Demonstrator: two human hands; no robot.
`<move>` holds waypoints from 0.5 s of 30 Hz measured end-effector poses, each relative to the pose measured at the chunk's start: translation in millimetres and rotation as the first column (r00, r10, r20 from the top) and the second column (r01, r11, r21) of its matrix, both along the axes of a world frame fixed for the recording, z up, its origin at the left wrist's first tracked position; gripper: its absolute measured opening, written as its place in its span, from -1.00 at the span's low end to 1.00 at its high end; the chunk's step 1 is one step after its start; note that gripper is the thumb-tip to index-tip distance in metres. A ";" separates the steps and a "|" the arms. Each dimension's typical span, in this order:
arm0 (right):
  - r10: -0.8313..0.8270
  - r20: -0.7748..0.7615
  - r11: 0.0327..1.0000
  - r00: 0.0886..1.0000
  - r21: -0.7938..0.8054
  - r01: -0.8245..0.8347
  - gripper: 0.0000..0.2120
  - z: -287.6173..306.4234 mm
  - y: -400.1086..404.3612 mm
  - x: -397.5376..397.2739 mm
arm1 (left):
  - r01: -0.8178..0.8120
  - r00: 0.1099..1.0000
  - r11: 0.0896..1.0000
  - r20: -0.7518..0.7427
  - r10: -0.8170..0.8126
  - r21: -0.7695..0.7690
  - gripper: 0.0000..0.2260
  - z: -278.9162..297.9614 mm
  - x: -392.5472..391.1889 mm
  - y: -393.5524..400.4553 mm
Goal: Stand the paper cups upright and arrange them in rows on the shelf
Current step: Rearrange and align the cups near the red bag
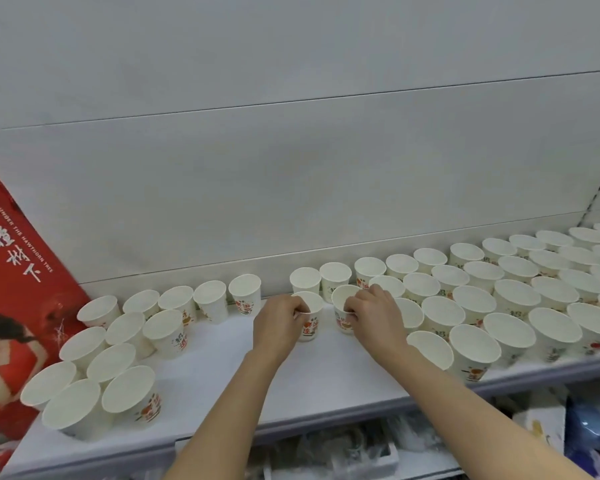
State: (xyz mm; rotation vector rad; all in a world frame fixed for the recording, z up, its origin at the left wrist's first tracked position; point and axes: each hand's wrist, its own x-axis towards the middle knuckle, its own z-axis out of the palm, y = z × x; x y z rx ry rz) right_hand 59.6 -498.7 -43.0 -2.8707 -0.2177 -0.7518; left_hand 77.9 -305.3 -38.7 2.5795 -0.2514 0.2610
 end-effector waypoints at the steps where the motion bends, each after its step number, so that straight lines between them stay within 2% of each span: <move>1: 0.001 -0.007 1.000 1.000 -0.013 -0.001 -0.75 -0.3 0.1 0.9 | -0.002 1.000 1.000 0.007 0.002 0.010 -0.97 -1.2 0.6 -2.1; 10: -0.020 0.002 0.995 1.000 -0.098 0.020 -0.73 2.1 -8.0 18.1 | -0.063 0.998 0.995 0.013 0.062 0.083 -0.92 -1.8 5.0 -17.0; 15: -0.004 -0.001 0.997 1.000 -0.073 0.004 -0.75 -6.4 -5.5 21.8 | -0.094 0.995 0.994 0.030 0.093 0.053 -0.74 2.3 -14.0 -11.8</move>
